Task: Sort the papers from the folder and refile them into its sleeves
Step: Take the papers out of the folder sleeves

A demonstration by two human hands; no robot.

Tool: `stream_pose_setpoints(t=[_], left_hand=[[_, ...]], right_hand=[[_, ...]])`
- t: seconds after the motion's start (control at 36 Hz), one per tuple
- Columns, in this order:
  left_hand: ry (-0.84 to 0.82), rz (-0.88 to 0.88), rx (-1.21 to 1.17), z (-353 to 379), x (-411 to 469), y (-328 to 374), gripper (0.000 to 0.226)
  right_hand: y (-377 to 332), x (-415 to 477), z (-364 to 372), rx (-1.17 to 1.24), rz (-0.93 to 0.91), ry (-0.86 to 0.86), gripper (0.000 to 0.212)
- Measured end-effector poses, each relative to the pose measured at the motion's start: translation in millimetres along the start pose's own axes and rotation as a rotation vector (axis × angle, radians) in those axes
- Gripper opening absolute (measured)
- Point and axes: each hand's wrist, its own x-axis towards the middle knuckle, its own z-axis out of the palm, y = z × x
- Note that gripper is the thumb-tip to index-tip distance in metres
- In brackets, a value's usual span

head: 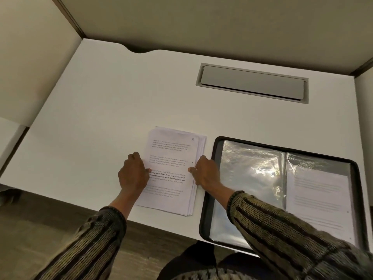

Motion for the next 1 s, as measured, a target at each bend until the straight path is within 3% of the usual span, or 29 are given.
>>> stream_pose_setpoints(t=[0.22,0.53,0.69,0.83,1.0], left_hand=[[0.011,0.056,-0.007,0.4,-9.2,31.2,0.064],[-0.07,0.511,-0.188,24.0,-84.0,177.3,0.056],[-0.171,0.767,-0.174,37.0,-127.7,249.9,0.07],[-0.255,0.913,-0.106,54.2,-154.5,289.1,0.091],[-0.266,0.968,0.069,84.1,-168.1,303.9,0.116]], right_hand=[[30.8,-29.7,-43.3,0.036,-0.099,0.155,0.027],[144.3,-80.6,-100.3,0.188,0.089,0.466,0.027],[203.3,-116.7,-121.5,0.069,0.156,0.527,0.019],[251.0,-142.3,-133.6,-0.097,0.218,0.555,0.055],[300.3,-157.3,-153.6,-0.208,0.369,0.421,0.097]])
